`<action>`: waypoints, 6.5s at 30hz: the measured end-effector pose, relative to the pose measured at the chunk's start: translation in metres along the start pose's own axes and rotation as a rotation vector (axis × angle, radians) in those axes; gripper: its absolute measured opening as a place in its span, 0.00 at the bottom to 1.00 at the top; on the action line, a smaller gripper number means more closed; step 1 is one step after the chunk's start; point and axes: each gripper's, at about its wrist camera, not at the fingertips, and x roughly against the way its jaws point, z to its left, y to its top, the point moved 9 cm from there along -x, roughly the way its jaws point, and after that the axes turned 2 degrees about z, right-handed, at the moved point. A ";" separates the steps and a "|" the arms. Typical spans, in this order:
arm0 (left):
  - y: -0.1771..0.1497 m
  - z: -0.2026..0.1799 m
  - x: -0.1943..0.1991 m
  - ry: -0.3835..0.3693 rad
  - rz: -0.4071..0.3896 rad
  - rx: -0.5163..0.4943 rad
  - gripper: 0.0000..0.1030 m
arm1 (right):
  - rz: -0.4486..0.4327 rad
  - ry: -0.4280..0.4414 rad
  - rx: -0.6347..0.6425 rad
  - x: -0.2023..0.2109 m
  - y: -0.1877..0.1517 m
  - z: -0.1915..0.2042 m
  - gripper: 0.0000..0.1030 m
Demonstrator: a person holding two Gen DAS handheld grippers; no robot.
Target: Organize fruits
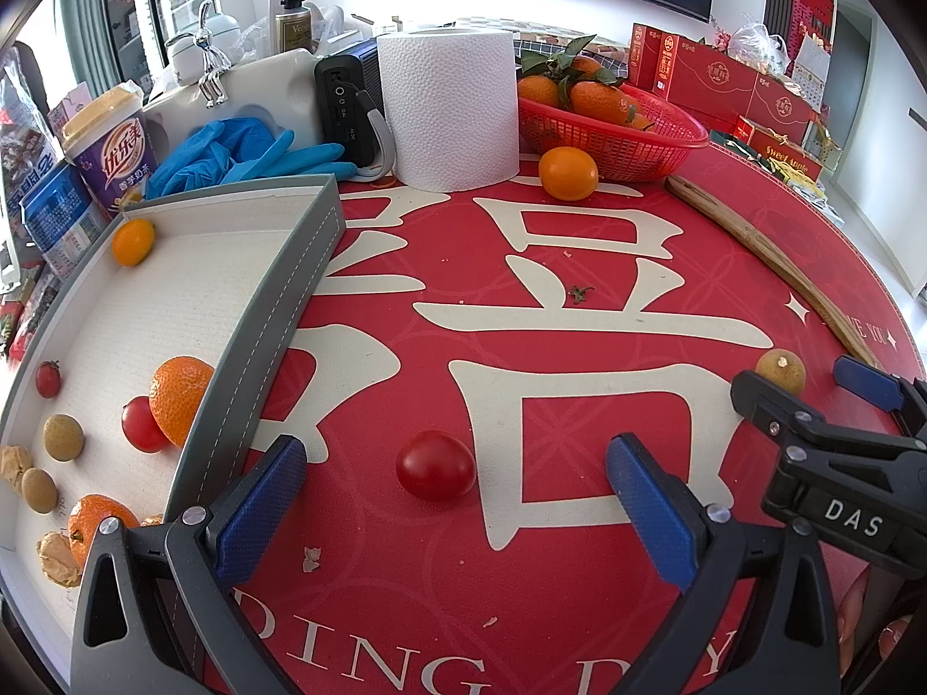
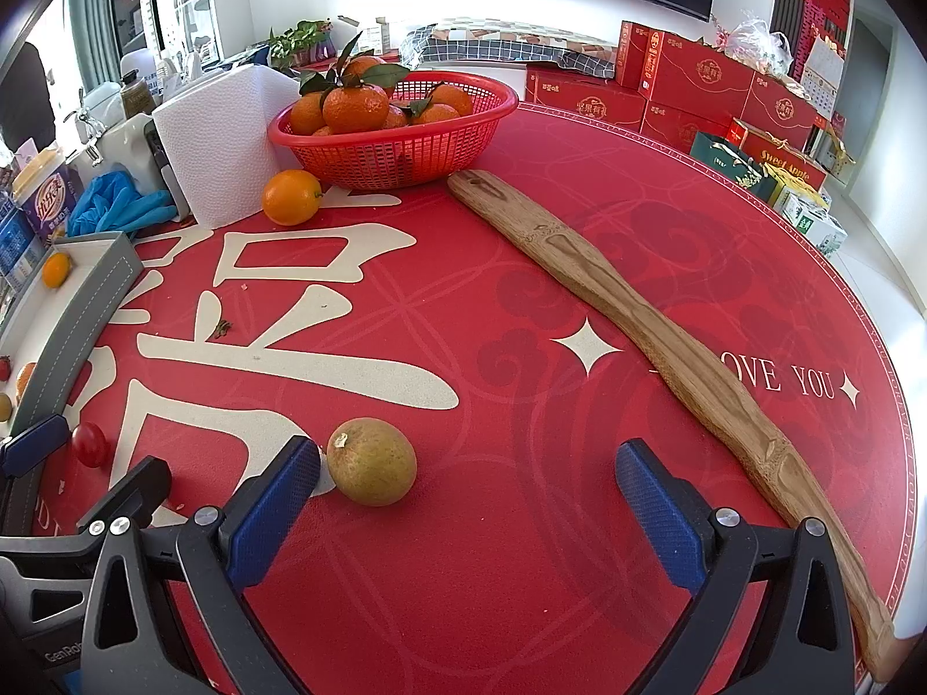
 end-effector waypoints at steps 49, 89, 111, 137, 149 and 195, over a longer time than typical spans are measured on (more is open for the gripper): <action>0.000 0.000 -0.001 0.002 0.000 0.000 1.00 | -0.001 0.000 -0.001 0.000 0.000 0.000 0.99; -0.001 0.001 0.001 0.007 -0.006 0.000 0.97 | -0.001 0.001 0.000 0.000 0.000 0.000 0.99; -0.019 -0.025 0.051 -0.080 -0.096 -0.075 0.20 | -0.028 0.288 -0.065 0.036 -0.023 -0.006 0.27; -0.024 -0.043 0.100 -0.230 -0.173 -0.149 0.20 | -0.064 0.203 -0.133 0.094 -0.041 -0.018 0.27; -0.013 -0.010 0.108 -0.176 -0.189 -0.153 0.20 | -0.110 0.219 -0.106 0.118 -0.020 0.000 0.27; -0.026 0.207 0.069 0.180 -0.055 0.241 0.60 | 0.096 0.491 0.451 0.054 0.023 0.293 0.28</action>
